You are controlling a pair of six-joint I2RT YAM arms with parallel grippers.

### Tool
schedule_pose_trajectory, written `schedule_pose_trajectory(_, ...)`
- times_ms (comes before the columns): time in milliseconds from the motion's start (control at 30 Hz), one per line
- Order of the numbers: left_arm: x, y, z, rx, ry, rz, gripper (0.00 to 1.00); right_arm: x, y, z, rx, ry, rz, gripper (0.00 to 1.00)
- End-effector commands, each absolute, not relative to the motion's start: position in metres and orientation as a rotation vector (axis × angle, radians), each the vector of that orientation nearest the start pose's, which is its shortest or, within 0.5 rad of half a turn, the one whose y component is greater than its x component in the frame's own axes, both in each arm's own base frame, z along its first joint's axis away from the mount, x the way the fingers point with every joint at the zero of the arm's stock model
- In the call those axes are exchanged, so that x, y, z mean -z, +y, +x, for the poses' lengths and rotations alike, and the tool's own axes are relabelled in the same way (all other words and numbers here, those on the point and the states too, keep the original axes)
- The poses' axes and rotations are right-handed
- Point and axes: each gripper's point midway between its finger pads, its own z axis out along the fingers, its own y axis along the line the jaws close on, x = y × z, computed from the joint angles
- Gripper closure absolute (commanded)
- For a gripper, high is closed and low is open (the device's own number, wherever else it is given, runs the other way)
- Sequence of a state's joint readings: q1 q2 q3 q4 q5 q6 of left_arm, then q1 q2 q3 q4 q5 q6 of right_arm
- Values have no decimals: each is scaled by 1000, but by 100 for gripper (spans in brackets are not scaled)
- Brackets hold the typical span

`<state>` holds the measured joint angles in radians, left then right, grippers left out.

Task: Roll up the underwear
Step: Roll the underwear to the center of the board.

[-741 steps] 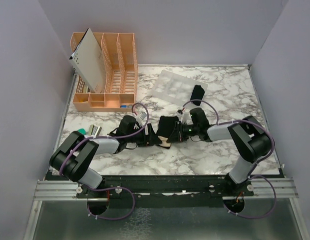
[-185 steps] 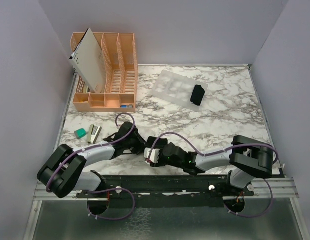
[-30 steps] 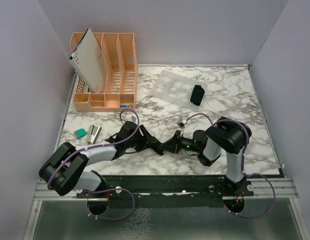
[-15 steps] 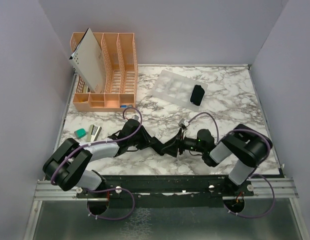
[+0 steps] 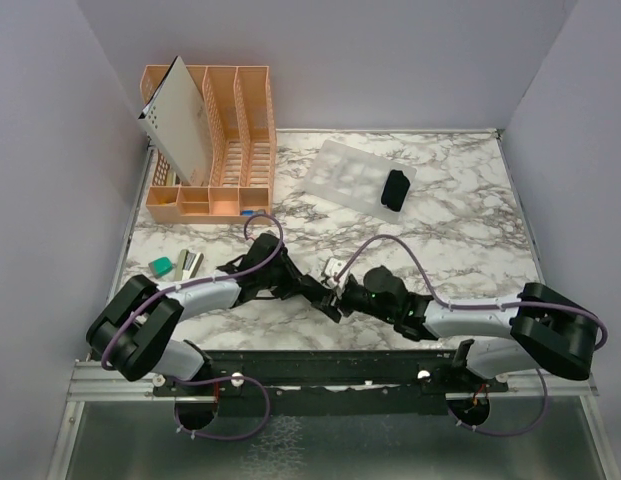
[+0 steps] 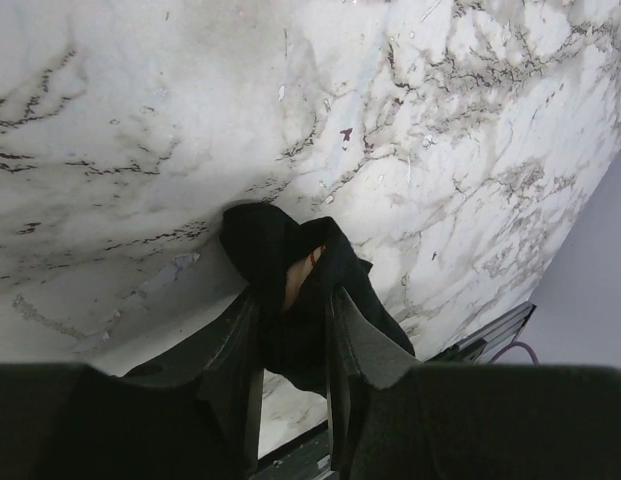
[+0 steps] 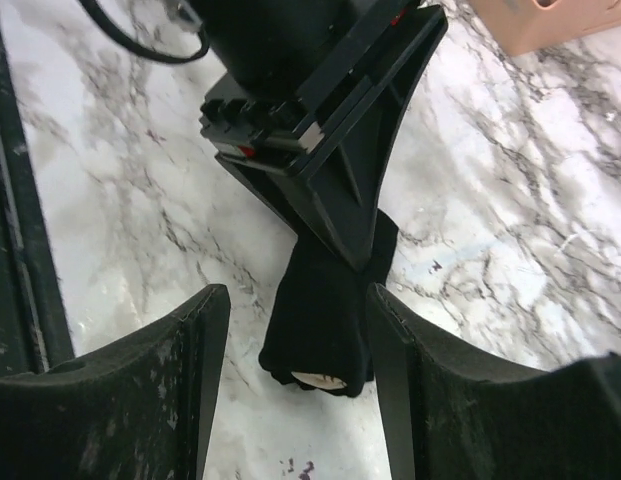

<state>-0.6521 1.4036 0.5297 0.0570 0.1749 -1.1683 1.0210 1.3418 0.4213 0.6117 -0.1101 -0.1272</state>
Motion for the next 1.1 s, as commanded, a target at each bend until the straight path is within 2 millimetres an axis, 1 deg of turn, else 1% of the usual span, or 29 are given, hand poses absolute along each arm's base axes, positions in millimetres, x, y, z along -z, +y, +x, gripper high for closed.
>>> schedule_pose_trajectory(0, -28, -249, 213, 898, 2657, -668, 100, -86, 316, 193, -390, 1555, -1222, 40)
schedule_pose_trajectory(33, -28, -250, 213, 896, 2659, -671, 100, -86, 320, 191, -373, 1543, -1241, 40)
schedule_pose_trajectory(167, -28, -253, 213, 916, 2666, -680, 100, -69, 332, 187, -314, 1540, -1331, 40)
schedule_pose_trajectory(300, -28, -255, 212, 938, 2665, -684, 100, -49, 337, 190, -243, 1569, -1366, 40)
schedule_pose_trajectory(367, -30, -254, 212, 942, 2663, -680, 100, -35, 330, 197, -171, 1611, -1362, 42)
schedule_pose_trajectory(433, -31, -252, 212, 939, 2659, -679, 100, -24, 317, 203, -98, 1650, -1334, 48)
schedule_pose_trajectory(467, -31, -250, 212, 935, 2658, -676, 99, -20, 312, 202, -83, 1658, -1338, 52)
schedule_pose_trajectory(533, -31, -247, 212, 931, 2657, -677, 89, -15, 309, 196, -118, 1672, -1346, 67)
schedule_pose_trajectory(567, -31, -245, 212, 933, 2656, -675, 87, -14, 309, 191, -158, 1679, -1347, 75)
schedule_pose_trajectory(633, -31, -242, 212, 937, 2652, -681, 81, -11, 311, 182, -235, 1705, -1323, 82)
schedule_pose_trajectory(700, -32, -241, 214, 951, 2641, -684, 71, -7, 312, 175, -302, 1749, -1301, 84)
schedule_pose_trajectory(733, -33, -241, 215, 958, 2632, -682, 64, -5, 313, 172, -351, 1777, -1286, 84)
schedule_pose_trajectory(800, -34, -240, 214, 963, 2625, -674, 42, -1, 317, 163, -494, 1823, -1257, 84)
schedule_pose_trajectory(867, -40, -243, 219, 1003, 2580, -635, 31, -1, 321, 158, -648, 1861, -1210, 84)
schedule_pose_trajectory(900, -41, -244, 220, 1017, 2565, -618, 27, -3, 323, 157, -714, 1867, -1189, 84)
schedule_pose_trajectory(967, -45, -245, 223, 1041, 2533, -589, 22, -3, 323, 157, -828, 1909, -1135, 84)
schedule_pose_trajectory(1067, -49, -250, 225, 1087, 2496, -552, 21, -7, 324, 158, -966, 1939, -1077, 84)
